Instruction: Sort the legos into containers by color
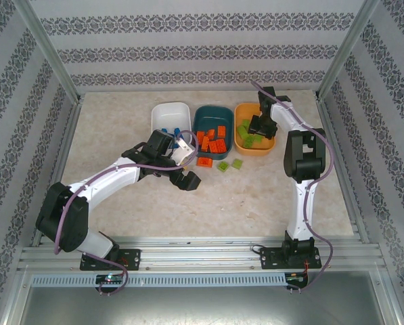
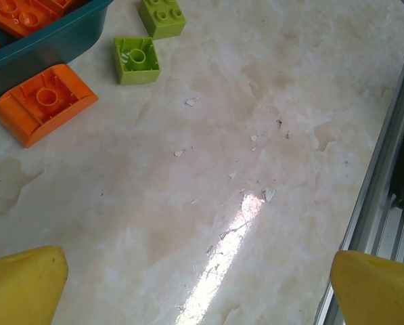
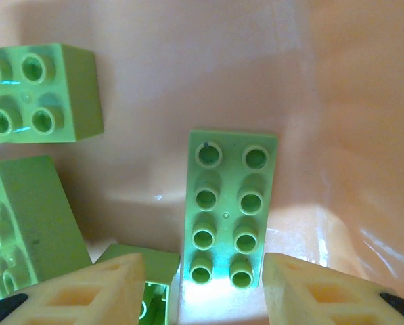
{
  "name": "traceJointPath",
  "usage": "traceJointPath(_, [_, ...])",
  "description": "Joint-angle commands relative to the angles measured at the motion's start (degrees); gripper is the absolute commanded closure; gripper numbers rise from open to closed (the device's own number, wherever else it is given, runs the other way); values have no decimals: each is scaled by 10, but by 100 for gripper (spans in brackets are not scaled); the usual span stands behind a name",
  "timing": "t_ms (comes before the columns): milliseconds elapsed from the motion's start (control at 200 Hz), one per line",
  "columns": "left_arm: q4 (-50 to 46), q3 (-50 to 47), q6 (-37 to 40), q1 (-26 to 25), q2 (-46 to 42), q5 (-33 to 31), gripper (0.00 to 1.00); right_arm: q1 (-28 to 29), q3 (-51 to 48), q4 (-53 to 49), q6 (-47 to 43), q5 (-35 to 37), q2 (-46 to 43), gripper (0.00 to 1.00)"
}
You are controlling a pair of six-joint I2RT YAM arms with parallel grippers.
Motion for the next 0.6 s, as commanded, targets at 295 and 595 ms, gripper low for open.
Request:
traceJointPath(295, [6, -1, 21, -11, -3, -7, 0, 27, -82, 27, 18, -21, -179, 47])
traceJointPath(595, [3, 1, 24, -12, -20, -44, 0, 149, -314, 111, 82, 59, -347, 43])
